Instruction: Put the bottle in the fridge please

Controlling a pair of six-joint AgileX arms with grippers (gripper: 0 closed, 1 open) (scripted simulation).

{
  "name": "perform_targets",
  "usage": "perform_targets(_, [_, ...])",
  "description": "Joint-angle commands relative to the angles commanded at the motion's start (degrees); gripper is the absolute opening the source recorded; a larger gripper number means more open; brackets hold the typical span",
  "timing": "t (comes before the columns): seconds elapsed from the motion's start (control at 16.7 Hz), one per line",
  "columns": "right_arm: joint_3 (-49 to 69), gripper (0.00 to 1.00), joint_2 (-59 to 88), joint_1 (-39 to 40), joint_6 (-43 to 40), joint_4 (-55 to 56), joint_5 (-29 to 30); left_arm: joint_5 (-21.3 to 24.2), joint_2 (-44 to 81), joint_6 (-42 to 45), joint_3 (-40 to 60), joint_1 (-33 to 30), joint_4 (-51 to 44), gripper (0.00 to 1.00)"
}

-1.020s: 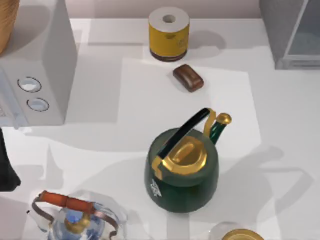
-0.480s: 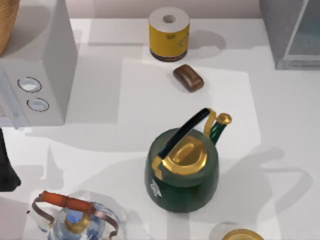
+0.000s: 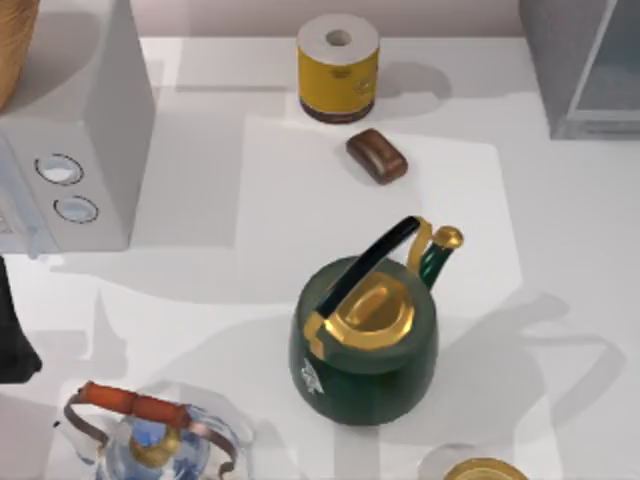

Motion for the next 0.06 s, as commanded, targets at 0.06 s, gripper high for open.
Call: perform_targets(0.06, [0.0, 1.00, 0.0, 0.0, 0.0, 0.0, 0.0, 0.0, 0.0, 0.0, 0.0, 0.0, 0.0, 1.00])
